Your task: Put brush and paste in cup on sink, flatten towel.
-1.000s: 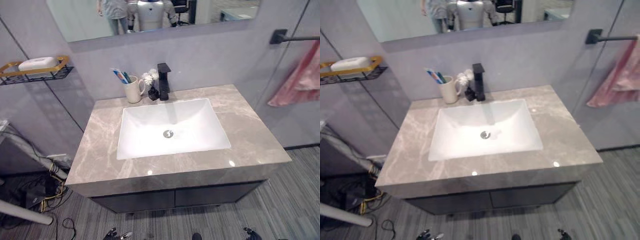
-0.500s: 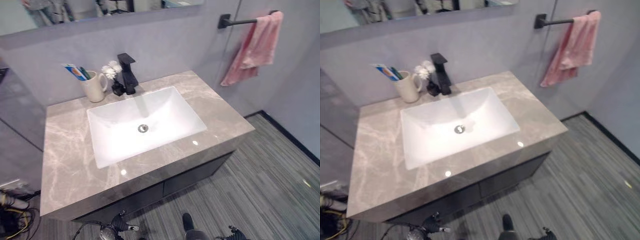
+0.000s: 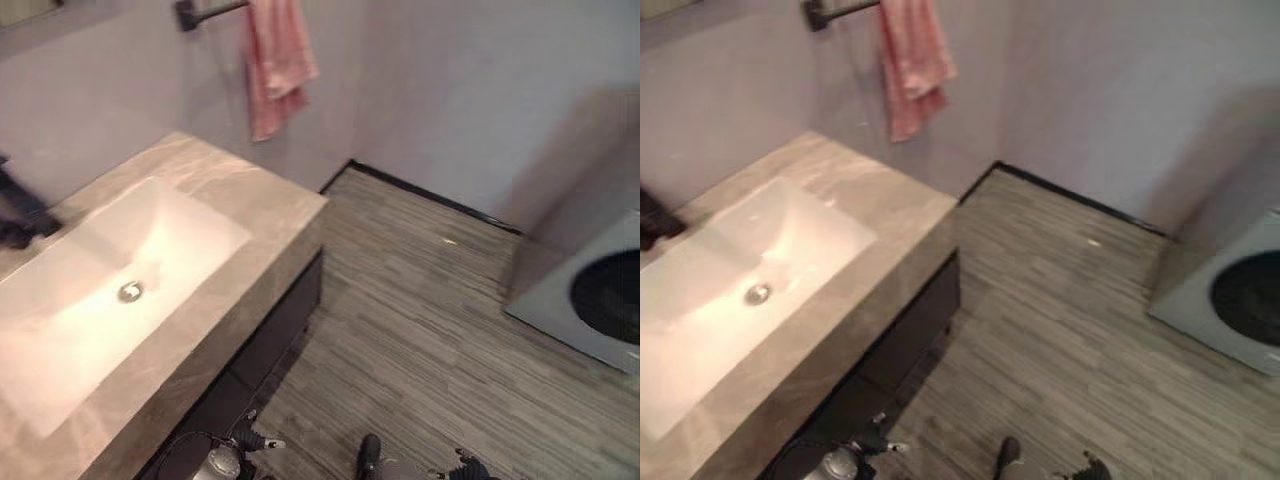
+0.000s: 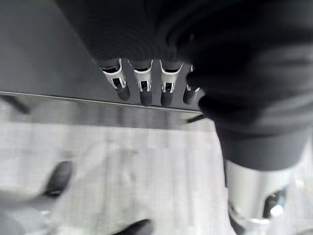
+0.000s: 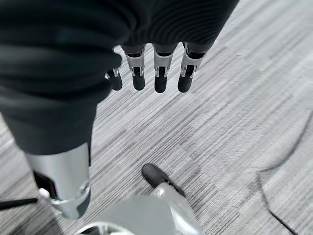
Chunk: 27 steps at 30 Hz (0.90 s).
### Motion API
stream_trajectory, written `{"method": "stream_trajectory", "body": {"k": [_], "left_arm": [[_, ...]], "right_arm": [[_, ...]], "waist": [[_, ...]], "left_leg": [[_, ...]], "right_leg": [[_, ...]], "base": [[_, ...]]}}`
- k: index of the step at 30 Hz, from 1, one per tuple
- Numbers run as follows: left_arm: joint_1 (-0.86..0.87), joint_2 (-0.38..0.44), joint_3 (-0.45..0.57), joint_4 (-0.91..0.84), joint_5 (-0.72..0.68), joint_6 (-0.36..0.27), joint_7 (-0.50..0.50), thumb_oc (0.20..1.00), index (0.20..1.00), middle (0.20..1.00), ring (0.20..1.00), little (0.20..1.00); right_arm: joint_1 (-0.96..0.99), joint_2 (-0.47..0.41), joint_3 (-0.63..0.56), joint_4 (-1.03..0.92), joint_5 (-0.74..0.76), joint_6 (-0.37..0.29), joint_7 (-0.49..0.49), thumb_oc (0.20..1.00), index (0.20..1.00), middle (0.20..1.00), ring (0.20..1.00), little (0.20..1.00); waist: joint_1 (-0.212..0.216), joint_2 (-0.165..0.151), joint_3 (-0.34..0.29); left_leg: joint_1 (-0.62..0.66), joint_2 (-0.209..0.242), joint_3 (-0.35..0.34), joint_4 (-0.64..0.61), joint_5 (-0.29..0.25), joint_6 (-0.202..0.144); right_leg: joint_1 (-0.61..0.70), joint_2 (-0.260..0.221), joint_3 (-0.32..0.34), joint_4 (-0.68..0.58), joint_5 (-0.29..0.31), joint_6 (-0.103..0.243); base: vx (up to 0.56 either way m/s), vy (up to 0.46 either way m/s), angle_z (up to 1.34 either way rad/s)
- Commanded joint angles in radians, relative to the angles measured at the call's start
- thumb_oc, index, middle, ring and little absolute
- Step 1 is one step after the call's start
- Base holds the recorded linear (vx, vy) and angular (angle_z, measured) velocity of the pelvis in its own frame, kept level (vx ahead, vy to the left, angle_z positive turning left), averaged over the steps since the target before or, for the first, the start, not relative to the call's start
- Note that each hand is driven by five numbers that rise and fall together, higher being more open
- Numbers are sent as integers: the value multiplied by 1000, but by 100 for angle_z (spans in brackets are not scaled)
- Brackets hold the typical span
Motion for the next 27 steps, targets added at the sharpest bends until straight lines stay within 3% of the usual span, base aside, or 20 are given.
{"method": "stream_trajectory", "body": {"k": [1, 2, 3, 5, 6, 7, 8, 9, 12, 13, 14, 15, 18, 21, 24, 27], "left_arm": [[5, -14, 40, 48, -94, -25, 15, 1000, 1000, 1000, 1000, 1000], [7, -8, 86, 58, -156, -33, 12, 1000, 1000, 1000, 1000, 1000], [7, -5, 89, 53, -150, -36, 15, 1000, 1000, 1000, 1000, 1000], [9, 1, 101, 63, -140, -45, 31, 1000, 1000, 1000, 1000, 1000], [16, -2, 105, 67, -149, -49, 37, 1000, 1000, 1000, 1000, 1000], [19, -4, 115, 84, -160, -50, 41, 1000, 1000, 1000, 1000, 1000], [19, -4, 115, 84, -160, -50, 41, 1000, 1000, 1000, 1000, 1000], [24, -6, 125, 93, -173, -53, 41, 1000, 1000, 1000, 1000, 1000], [35, -5, 130, 107, -173, -58, 40, 1000, 1000, 1000, 1000, 1000], [42, 0, 120, 94, -164, -65, 46, 1000, 1000, 1000, 1000, 1000], [38, 2, 112, 112, -148, -60, 44, 1000, 1000, 1000, 1000, 1000], [36, 3, 101, 103, -136, -58, 42, 1000, 1000, 1000, 1000, 1000], [42, 17, 104, 38, -172, -63, 40, 1000, 1000, 1000, 1000, 1000], [26, 31, 78, -27, -148, -67, 53, 1000, 1000, 1000, 1000, 1000], [21, 32, 72, -34, -142, -67, 54, 1000, 1000, 1000, 1000, 1000], [34, 27, 69, -63, -146, -82, 57, 1000, 1000, 1000, 1000, 1000]], "right_arm": [[-15, -19, 40, 19, 23, -16, -16, 1000, 1000, 1000, 1000, 1000], [-18, -26, 32, -15, 63, -31, -12, 1000, 1000, 1000, 1000, 1000], [-20, -31, 37, -25, 66, -36, -9, 1000, 1000, 1000, 1000, 1000], [-36, -45, 60, -34, 51, -42, -6, 1000, 1000, 1000, 1000, 1000], [-41, -51, 71, -25, 37, -43, -3, 1000, 1000, 1000, 1000, 1000], [-45, -54, 78, -15, 24, -42, -1, 1000, 1000, 1000, 1000, 1000], [-45, -54, 78, -15, 24, -42, -1, 1000, 1000, 1000, 1000, 1000], [-45, -57, 73, -9, 21, -42, -4, 1000, 1000, 1000, 1000, 1000], [-39, -61, 56, -11, 32, -45, -5, 1000, 1000, 1000, 1000, 1000], [-24, -69, 56, -22, 30, -52, -14, 1000, 1000, 1000, 1000, 1000], [-48, -60, 52, -6, 38, -49, -7, 1000, 1000, 1000, 1000, 1000], [-49, -54, 48, -1, 58, -48, -2, 1000, 1000, 1000, 1000, 1000], [-72, -33, -58, -34, 248, -71, -30, 1000, 1000, 1000, 1000, 1000], [-103, -9, -29, -86, 278, -89, -7, 1000, 1000, 1000, 1000, 1000], [-104, -6, -4, -101, 258, -85, 1, 1000, 1000, 1000, 1000, 1000], [-86, -6, -6, -125, 254, -88, 0, 1000, 1000, 1000, 1000, 1000]], "waist": [[-27, -9, -57], [-53, -17, -53], [-55, -18, -46], [-33, -16, -24], [-12, -13, -15], [11, -20, -13], [9, -20, -13], [26, -25, -16], [26, -27, -27], [29, -15, -30], [30, -15, -29], [29, -11, -29], [7, 6, -32], [2, 9, 6], [3, 7, 8], [6, 5, -15]], "left_leg": [[-89, -42, -47, 23, 49, 50], [-102, 0, -33, 122, 40, 33], [-113, 27, -31, 180, 38, 21], [-148, 39, -142, 284, 58, -3], [-171, 10, -244, 300, 70, -8], [-202, -41, -340, 284, 78, 11], [-202, -42, -342, 283, 79, 12], [-220, -76, -416, 250, 68, 18], [-227, -81, -426, 186, 61, 24], [-230, -78, -429, 122, 96, 20], [-202, -92, -469, 151, 57, 34], [-192, -103, -479, 153, 51, 41], [-168, -115, -462, 176, 9, 73], [-184, -123, -443, 310, -79, 108], [-191, -127, -443, 329, -97, 118], [-164, -144, -439, 289, -93, 129]], "right_leg": [[114, -51, 46, -10, 19, 113], [115, -25, 99, -11, 0, 89], [119, -17, 112, -8, -12, 77], [133, 11, 157, -5, -40, 53], [141, 20, 179, -6, -44, 48], [141, 17, 197, -20, -21, 44], [141, 16, 195, -21, -21, 44], [147, 12, 216, -35, -10, 52], [151, 4, 228, -35, -7, 64], [149, 9, 224, -13, -12, 67], [148, 12, 238, 14, -32, 66], [152, 10, 240, 35, -40, 66], [129, 6, 263, 137, -72, 65], [85, -11, 277, 265, -127, 57], [77, -12, 281, 274, -130, 58], [96, -16, 293, 238, -89, 82]], "base": [[86, -283, -91], [77, -273, -92], [86, -357, -74], [33, -173, -89], [-28, -98, -105], [-40, -48, -111], [-9, -48, -110], [73, -24, -79], [100, 9, -36], [153, 35, -26], [197, 69, -45], [169, 63, -57], [120, 134, -28], [41, 132, -28], [42, 68, -11], [110, 86, 1]]}}
